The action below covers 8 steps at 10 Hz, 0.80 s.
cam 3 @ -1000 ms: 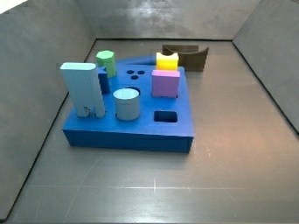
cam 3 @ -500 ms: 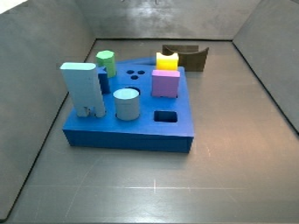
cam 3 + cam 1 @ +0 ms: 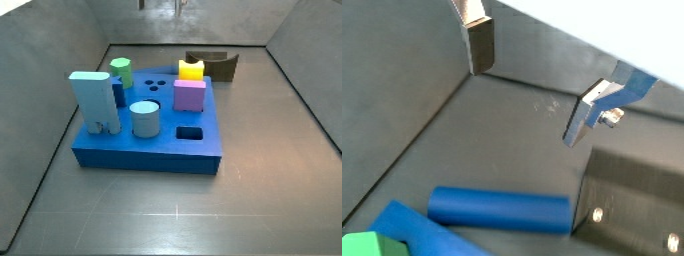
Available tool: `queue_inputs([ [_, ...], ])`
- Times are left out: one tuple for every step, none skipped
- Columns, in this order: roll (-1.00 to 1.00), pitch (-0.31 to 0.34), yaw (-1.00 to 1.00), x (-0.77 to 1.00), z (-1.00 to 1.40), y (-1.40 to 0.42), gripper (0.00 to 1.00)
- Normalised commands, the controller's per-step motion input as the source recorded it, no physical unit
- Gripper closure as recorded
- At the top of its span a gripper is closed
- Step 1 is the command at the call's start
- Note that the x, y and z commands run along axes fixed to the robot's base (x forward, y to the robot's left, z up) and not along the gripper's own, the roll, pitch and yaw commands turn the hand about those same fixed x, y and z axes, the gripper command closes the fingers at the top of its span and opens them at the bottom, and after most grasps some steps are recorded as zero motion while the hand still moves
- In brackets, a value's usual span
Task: Pick up the round object. Move up. Place the round object on the fixture. Regrasp the round object. Move to above the board. Insert the round object.
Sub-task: Pick up the round object.
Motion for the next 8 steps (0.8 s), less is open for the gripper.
queue_inputs([
  [-0.02,-0.134,-0.83,-0.08,-0.63,-0.25,0.0],
  [-0.02,-0.104,-0.95,-0.07,-0.69,-0.09,0.0],
  [-0.03,-0.089,-1.0,-0.06,-0.7,0.0,0.0],
  [-0.03,-0.081,-1.0,-0.05,-0.7,0.0,0.0],
  [-0.07,-0.071,-0.93,0.0,-0.61,-0.04,0.0],
  [-0.08,-0.059,-0.81,0.01,-0.6,-0.06,0.0],
  [-0.09,-0.051,-0.76,0.07,-0.61,-0.08,0.0],
  [-0.07,-0.069,-0.77,0.0,-0.6,-0.13,0.0],
])
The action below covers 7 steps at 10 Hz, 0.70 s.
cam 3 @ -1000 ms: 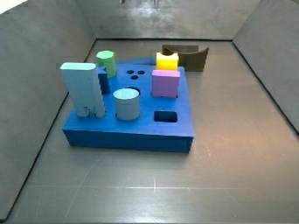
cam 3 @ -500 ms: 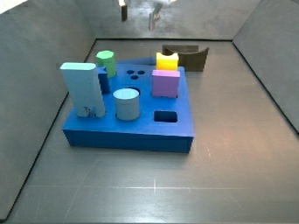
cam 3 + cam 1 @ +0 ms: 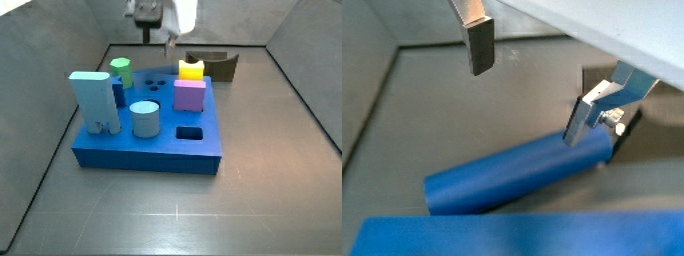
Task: Pick up the round object. Move up. Place the round object on the fixture. Regrasp the round object. Move to above the board. Insert the round object.
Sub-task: Pick up the round object.
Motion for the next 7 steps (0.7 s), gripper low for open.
queue_inputs([
  [-0.11,-0.109,-0.75,0.0,-0.5,-0.19,0.0],
  [-0.14,-0.049,-0.67,0.04,-0.37,-0.2,0.0],
  [-0.18,-0.026,-0.56,0.11,-0.38,-0.21,0.0],
  [-0.1,0.01,-0.41,0.18,-0.37,-0.11,0.0],
  [0.0,0.089,-0.31,0.05,-0.32,-0.01,0.0],
  [0.04,0.114,-0.24,0.0,-0.32,0.0,0.0],
  [0.07,0.113,-0.17,0.0,-0.32,0.0,0.0],
])
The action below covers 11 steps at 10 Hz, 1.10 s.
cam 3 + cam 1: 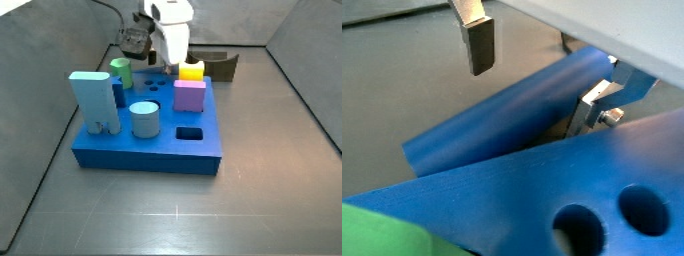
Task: Pick up the round object. Move up. Place the round object on the fixture. Regrasp the round object. Move to above the board. Insert the round object.
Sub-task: Pick up the round object.
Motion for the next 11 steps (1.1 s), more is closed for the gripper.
queue_inputs([
  [0.05,0.091,-0.13,0.0,-0.28,0.0,0.0],
  [0.03,0.059,-0.1,0.0,-0.23,0.0,0.0],
  [0.0,0.0,-0.08,0.0,-0.08,0.0,0.0],
  [-0.01,-0.011,0.0,0.0,0.0,0.0,0.0],
  [0.0,0.0,0.0,0.0,0.0,0.0,0.0],
  [0.0,0.0,0.0,0.0,0.0,0.0,0.0],
  [0.0,0.0,0.0,0.0,0.0,0.0,1.0],
  [0.0,0.0,0.0,0.0,0.0,0.0,1.0],
  [0.0,0.0,0.0,0.0,0.0,0.0,1.0],
  [0.0,0.0,0.0,0.0,0.0,0.0,1.0],
  [0.0,0.0,0.0,0.0,0.0,0.0,1.0],
])
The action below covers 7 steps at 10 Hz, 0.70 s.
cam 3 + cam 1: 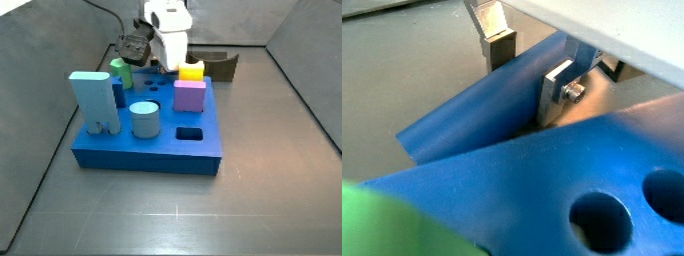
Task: Pick up the round object. Move up. Place the round object on the fixture. Regrasp the round object. Move to above the board. Insert the round object.
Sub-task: Pick up the round object, then move up.
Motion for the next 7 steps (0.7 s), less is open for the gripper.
queue_inputs([
  [0.0,0.0,0.0,0.0,0.0,0.0,1.0],
  [0.0,0.0,0.0,0.0,0.0,0.0,1.0],
  [0.0,0.0,0.0,0.0,0.0,0.0,1.0],
  [0.0,0.0,0.0,0.0,0.0,0.0,1.0],
  [0.0,0.0,0.0,0.0,0.0,0.0,1.0],
  [0.0,0.0,0.0,0.0,0.0,0.0,1.0],
  [0.0,0.0,0.0,0.0,1.0,0.0,1.0],
])
